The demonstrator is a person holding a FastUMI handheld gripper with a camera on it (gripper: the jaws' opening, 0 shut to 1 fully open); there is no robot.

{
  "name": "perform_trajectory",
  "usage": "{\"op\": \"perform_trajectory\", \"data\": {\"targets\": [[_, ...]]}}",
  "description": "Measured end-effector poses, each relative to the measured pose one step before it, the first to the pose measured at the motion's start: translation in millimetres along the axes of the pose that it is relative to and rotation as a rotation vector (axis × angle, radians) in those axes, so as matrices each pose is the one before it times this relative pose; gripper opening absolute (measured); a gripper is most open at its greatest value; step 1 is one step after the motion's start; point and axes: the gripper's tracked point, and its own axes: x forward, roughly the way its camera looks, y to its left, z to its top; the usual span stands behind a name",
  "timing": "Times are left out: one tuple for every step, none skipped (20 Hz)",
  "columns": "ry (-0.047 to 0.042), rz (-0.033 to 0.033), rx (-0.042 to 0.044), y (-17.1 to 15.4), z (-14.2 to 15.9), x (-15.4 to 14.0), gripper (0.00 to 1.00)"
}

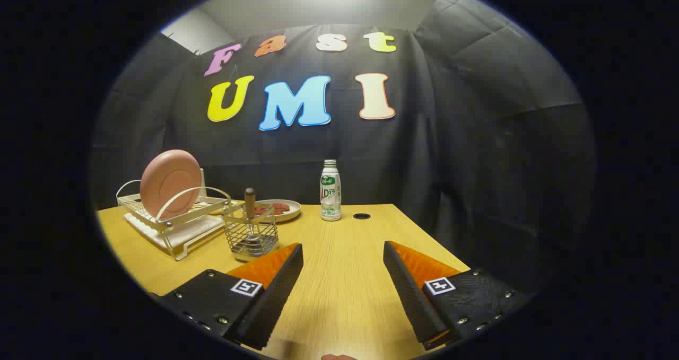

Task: Take the plate from the dish rack, then take the spoon from the basket and place it into the plate.

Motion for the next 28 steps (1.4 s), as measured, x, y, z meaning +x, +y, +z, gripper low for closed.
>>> {"op": "perform_trajectory", "data": {"targets": [[-0.00198, -0.00096, -0.00399, -1.37, 1.30, 10.95, 0.95], [-0.00068, -0.00048, -0.00309, 1.30, 3.18, 11.72, 0.95], [-0.00809, -0.00190, 0.00952, 0.76, 5.91, 12.00, 0.95], [-0.00409, -0.00208, 0.02085, 2.59, 8.53, 11.12, 0.95], [-0.00121, -0.00821, 0.00721, 2.65, 9.33, 6.64, 0.95], [0.00138, -0.00887, -0.00382, 2.88, 8.53, 3.42, 0.95], [-0.00348, -0.00481, -0.00362, 3.92, 14.00, -1.17, 0.95], [-0.00642, -0.00961, -0.00219, 4.29, 14.93, -3.34, 0.95], [-0.00707, -0.00216, -0.00089, 6.91, 20.56, -5.94, 0.95], [0.00052, -0.00117, -0.00416, 8.35, 17.76, -6.45, 0.95], [-0.00586, 0.00712, -0.01241, 9.74, 20.95, -7.05, 0.95], [-0.00778, 0.01394, -0.01182, 11.23, 19.78, -6.03, 0.95], [-0.00972, 0.02344, 0.00349, 14.20, 21.96, -6.12, 0.95], [-0.00637, 0.02302, 0.00540, 15.31, 19.90, -3.74, 0.95], [-0.00294, 0.02214, 0.01103, 15.96, 19.72, -2.77, 0.95], [0.00834, 0.02088, 0.01272, 14.74, 12.50, -0.17, 0.95], [0.01095, 0.01965, 0.00968, 15.79, 12.17, 0.11, 0.95], [0.01086, 0.00670, 0.00916, 12.50, 9.33, 1.89, 0.95], [0.00221, 0.00098, 0.00559, 9.53, 8.85, 2.32, 0.95], [0.00351, -0.00094, 0.00585, 11.43, 8.90, 2.72, 0.95], [0.00718, -0.00915, -0.00058, 6.77, 5.35, 1.86, 0.95], [0.00690, -0.00415, -0.00402, 8.03, 5.12, 2.09, 0.95], [0.00613, -0.00141, -0.00500, 10.68, 4.84, 2.36, 0.95], [0.01966, 0.00312, -0.00127, 10.45, 3.37, 2.06, 0.95], [0.03523, 0.01144, -0.00072, 11.45, -1.88, 3.07, 0.94], [0.04719, 0.02316, 0.00572, 15.78, -0.92, 3.42, 0.95], [0.04880, 0.01926, 0.00573, 12.94, -0.40, 4.37, 0.95], [0.06432, 0.02243, 0.00305, 12.50, -3.83, 6.76, 0.95]]}}
